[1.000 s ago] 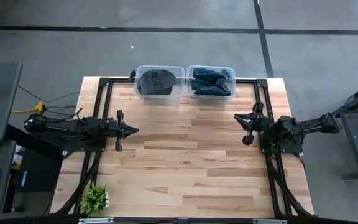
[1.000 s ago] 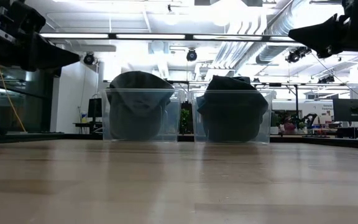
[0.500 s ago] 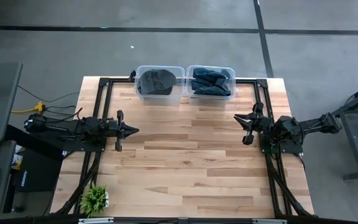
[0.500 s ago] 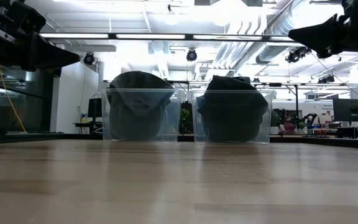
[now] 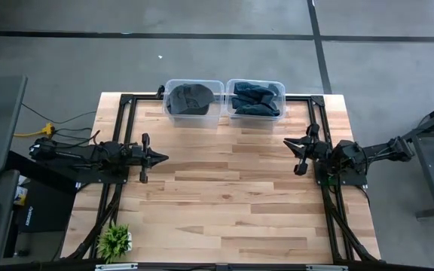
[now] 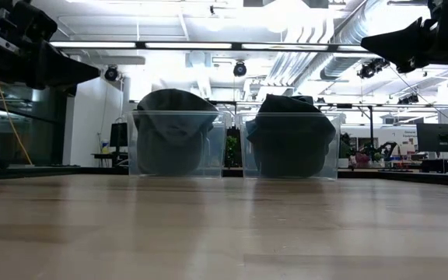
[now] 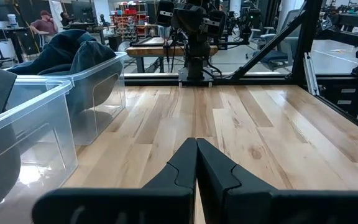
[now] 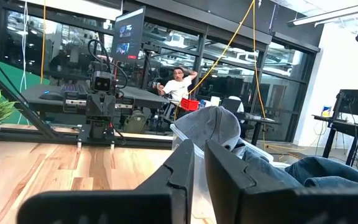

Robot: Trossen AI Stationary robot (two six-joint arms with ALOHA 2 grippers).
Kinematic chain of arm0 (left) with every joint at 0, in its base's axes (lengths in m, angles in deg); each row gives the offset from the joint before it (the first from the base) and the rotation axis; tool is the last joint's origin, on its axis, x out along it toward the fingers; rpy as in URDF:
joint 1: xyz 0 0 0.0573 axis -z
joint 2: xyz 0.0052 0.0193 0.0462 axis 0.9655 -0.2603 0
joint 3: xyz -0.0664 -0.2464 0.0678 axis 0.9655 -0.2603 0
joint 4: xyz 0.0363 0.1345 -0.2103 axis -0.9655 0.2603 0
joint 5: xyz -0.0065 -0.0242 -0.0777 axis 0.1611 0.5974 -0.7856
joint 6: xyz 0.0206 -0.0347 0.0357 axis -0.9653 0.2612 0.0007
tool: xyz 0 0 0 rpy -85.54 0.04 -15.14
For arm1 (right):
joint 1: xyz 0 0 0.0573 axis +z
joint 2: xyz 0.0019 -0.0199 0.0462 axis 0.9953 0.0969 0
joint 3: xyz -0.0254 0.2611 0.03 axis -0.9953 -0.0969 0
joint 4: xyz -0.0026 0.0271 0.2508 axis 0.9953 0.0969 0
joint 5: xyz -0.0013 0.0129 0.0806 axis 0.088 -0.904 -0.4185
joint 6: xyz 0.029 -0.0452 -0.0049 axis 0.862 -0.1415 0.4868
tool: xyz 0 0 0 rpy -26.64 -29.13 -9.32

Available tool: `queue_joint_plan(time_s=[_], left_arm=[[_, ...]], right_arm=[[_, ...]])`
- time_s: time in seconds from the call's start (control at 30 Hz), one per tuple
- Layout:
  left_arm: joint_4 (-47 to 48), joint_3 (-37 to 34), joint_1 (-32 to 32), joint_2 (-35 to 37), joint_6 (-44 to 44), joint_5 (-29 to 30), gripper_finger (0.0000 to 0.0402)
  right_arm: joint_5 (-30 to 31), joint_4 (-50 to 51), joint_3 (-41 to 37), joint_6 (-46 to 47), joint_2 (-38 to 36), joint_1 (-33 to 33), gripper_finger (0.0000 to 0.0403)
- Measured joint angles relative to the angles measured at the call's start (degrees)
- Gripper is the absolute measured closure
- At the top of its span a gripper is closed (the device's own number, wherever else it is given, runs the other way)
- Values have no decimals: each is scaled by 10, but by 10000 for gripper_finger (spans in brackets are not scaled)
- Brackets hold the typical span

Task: Pick & Place hat
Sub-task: Return to Home Position

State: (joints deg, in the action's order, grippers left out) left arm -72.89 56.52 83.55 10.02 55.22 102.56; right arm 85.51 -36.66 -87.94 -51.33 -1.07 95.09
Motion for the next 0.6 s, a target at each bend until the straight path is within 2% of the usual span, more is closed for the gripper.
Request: queue_joint_plan(time_s=[0.6], left_arm=[[0,0,0,0,0,0,401]], right_arm=[[0,0,0,0,0,0,370]])
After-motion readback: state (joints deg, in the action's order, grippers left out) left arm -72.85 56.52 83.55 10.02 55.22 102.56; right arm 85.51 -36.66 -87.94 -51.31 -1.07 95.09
